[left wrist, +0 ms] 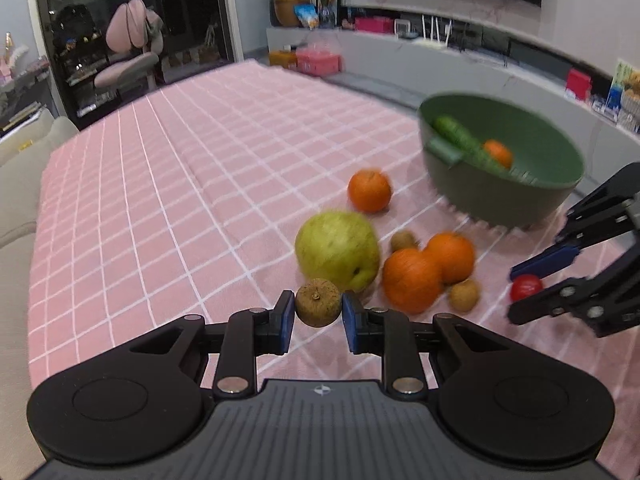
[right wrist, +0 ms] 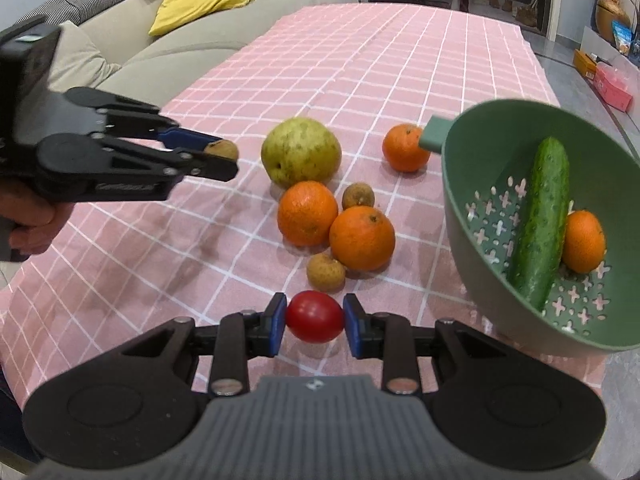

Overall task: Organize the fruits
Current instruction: 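Carry the tomato and kiwi over the colander with both tools, then release the tomato and kiwi into the colander and withdraw both tools, then grasp the pear with the left tool while the right grasps an orange, then carry the pear and orange into the green colander and open both tools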

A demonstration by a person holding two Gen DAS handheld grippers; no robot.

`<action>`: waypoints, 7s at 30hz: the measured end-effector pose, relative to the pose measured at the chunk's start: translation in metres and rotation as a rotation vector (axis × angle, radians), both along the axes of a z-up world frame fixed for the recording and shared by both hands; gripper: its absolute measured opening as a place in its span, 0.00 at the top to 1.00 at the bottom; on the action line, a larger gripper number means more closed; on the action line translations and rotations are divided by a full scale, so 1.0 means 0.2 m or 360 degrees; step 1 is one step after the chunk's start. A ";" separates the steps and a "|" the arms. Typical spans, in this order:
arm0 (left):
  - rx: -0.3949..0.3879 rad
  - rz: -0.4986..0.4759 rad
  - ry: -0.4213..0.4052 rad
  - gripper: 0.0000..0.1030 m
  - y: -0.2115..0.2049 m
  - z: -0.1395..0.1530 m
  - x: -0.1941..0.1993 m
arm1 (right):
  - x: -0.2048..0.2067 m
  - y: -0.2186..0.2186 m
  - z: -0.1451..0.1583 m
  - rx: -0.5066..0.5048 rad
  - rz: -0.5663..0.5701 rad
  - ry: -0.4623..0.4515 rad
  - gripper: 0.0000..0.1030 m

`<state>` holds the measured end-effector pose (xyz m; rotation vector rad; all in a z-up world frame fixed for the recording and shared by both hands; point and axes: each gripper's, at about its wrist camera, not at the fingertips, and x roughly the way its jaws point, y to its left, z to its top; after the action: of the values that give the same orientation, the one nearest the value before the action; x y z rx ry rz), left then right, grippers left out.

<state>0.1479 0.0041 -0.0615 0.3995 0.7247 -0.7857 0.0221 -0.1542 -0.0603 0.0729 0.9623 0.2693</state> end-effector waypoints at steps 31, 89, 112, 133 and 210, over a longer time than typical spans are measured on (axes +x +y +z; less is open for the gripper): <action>-0.0130 -0.0244 -0.0146 0.73 -0.84 0.29 -0.27 | -0.06 -0.85 0.49 0.0087 -0.0628 -0.0247 0.74; -0.0238 0.0240 0.0454 0.31 -0.85 0.19 -0.17 | 0.23 -0.88 0.28 -0.0096 -0.0177 0.0189 0.57; -0.0297 0.0751 0.0555 0.28 -0.10 0.14 -0.31 | 0.04 -0.58 0.44 -0.0116 -0.0198 -0.0092 0.57; -0.0378 0.0893 0.0579 0.28 0.17 0.05 -0.19 | -0.09 0.06 0.17 -0.0295 0.0051 -0.0173 0.57; -0.0178 0.0446 0.0355 0.30 -0.28 0.41 0.11 | 0.08 -0.24 0.46 -0.0418 0.0005 -0.0557 0.61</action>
<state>0.1708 -0.0523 0.0212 0.1052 0.9177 -0.6068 0.0379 -0.2025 0.0316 -0.2109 0.6423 0.1495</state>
